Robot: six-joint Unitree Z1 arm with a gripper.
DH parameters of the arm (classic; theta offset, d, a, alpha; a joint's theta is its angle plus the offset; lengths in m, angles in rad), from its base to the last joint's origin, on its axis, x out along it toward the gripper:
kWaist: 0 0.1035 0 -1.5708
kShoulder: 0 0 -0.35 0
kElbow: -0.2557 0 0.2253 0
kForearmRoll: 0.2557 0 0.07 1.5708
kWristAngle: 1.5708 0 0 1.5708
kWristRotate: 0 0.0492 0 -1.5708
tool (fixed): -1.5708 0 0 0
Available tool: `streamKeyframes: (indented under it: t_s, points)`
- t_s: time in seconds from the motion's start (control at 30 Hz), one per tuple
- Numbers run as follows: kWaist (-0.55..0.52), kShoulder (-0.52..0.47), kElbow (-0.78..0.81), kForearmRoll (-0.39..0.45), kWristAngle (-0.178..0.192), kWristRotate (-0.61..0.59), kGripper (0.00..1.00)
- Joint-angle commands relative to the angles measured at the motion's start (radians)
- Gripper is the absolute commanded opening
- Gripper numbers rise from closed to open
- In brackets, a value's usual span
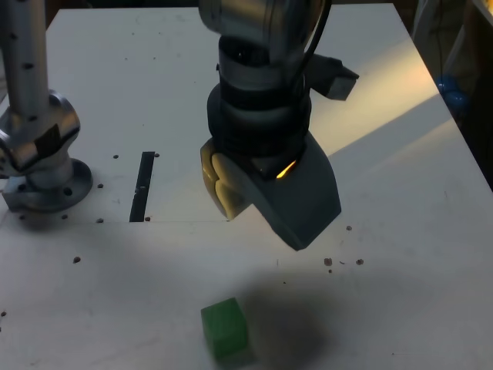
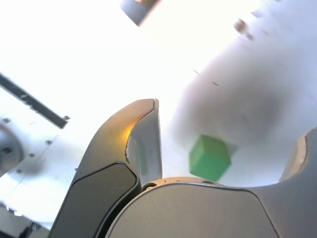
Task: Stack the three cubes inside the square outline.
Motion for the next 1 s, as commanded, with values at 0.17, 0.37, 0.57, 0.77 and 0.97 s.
streamKeyframes:
  t_s: [0.17,0.37,0.57,0.77,0.97]
  points:
    - [-0.063,0.006,0.12,-0.108,-0.036,-0.009,0.97]
    - [-0.132,0.012,0.152,-0.135,-0.042,-0.039,0.97]
    - [-0.189,0.032,0.152,-0.141,-0.054,-0.068,0.96]
    - [-0.225,0.07,0.153,-0.159,-0.071,-0.083,0.93]
    - [-0.233,0.102,0.153,-0.176,-0.075,-0.088,0.89]
